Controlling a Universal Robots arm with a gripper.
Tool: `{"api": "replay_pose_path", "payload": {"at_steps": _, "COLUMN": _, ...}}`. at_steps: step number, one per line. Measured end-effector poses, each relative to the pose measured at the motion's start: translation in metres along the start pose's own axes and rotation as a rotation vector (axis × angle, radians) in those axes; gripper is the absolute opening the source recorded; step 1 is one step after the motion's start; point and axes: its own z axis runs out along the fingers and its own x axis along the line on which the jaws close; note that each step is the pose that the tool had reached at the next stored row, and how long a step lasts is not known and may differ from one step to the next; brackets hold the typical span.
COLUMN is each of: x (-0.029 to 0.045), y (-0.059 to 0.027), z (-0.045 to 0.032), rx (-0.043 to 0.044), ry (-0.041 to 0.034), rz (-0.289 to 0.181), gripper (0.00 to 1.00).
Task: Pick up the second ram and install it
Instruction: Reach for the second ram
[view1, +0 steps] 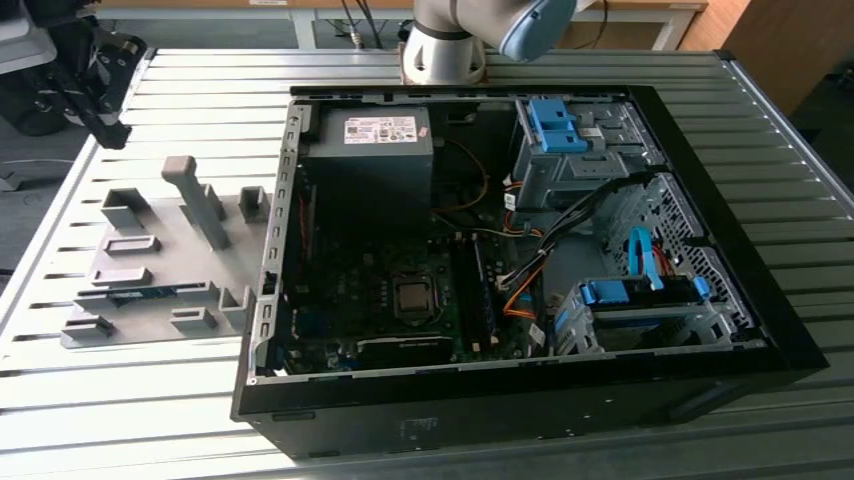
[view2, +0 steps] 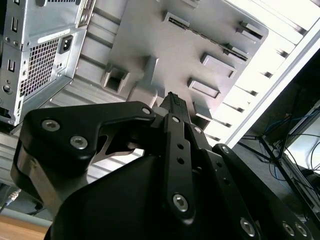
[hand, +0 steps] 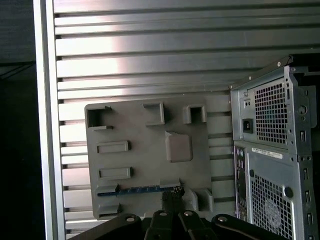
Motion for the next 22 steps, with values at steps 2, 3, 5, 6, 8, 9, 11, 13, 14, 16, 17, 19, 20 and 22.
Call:
{"api": "replay_pose_path", "payload": {"at_steps": 2, "x": 0.0022, "y": -0.0033, "z": 0.0003, "rx": 0.0001, "ry": 0.0005, "rz": 0.000, "gripper": 0.11}}
{"api": "replay_pose_path", "payload": {"at_steps": 3, "x": 0.0035, "y": -0.0047, "z": 0.0005, "rx": 0.0000, "ry": 0.0005, "rz": 0.000, "gripper": 0.11}}
{"api": "replay_pose_path", "payload": {"at_steps": 5, "x": 0.0070, "y": -0.0068, "z": 0.0007, "rx": 0.0001, "ry": 0.0007, "rz": 0.000, "gripper": 0.11}}
{"api": "replay_pose_path", "payload": {"at_steps": 6, "x": 0.0093, "y": -0.0076, "z": 0.0009, "rx": 0.0001, "ry": 0.0007, "rz": 0.000, "gripper": 0.11}}
{"api": "replay_pose_path", "payload": {"at_steps": 8, "x": 0.0141, "y": -0.0088, "z": 0.0009, "rx": 0.0002, "ry": 0.0009, "rz": -0.001, "gripper": 0.11}}
{"api": "replay_pose_path", "payload": {"at_steps": 9, "x": 0.0164, "y": -0.0092, "z": 0.0010, "rx": 0.0001, "ry": 0.0008, "rz": 0.000, "gripper": 0.11}}
{"api": "replay_pose_path", "payload": {"at_steps": 11, "x": 0.0186, "y": -0.0096, "z": 0.0011, "rx": 0.0001, "ry": 0.0007, "rz": 0.000, "gripper": 0.11}}
{"api": "replay_pose_path", "payload": {"at_steps": 13, "x": 0.0186, "y": -0.0096, "z": 0.0011, "rx": 0.0000, "ry": 0.0007, "rz": 0.000, "gripper": 0.11}}
{"api": "replay_pose_path", "payload": {"at_steps": 14, "x": 0.0186, "y": -0.0097, "z": 0.0010, "rx": 0.0000, "ry": 0.0007, "rz": 0.000, "gripper": 0.11}}
{"api": "replay_pose_path", "payload": {"at_steps": 16, "x": 0.0188, "y": -0.0097, "z": 0.0011, "rx": 0.0001, "ry": 0.0007, "rz": 0.000, "gripper": 0.11}}
{"api": "replay_pose_path", "payload": {"at_steps": 17, "x": 0.0188, "y": -0.0098, "z": 0.0010, "rx": 0.0001, "ry": 0.0008, "rz": 0.000, "gripper": 0.11}}
{"api": "replay_pose_path", "payload": {"at_steps": 19, "x": 0.0188, "y": -0.0098, "z": 0.0010, "rx": 0.0000, "ry": 0.0008, "rz": 0.000, "gripper": 0.11}}
{"api": "replay_pose_path", "payload": {"at_steps": 20, "x": 0.0190, "y": -0.0098, "z": 0.0010, "rx": 0.0001, "ry": 0.0008, "rz": 0.000, "gripper": 0.11}}
{"api": "replay_pose_path", "payload": {"at_steps": 22, "x": 0.0195, "y": -0.0102, "z": 0.0011, "rx": 0.0000, "ry": 0.0007, "rz": 0.000, "gripper": 0.11}}
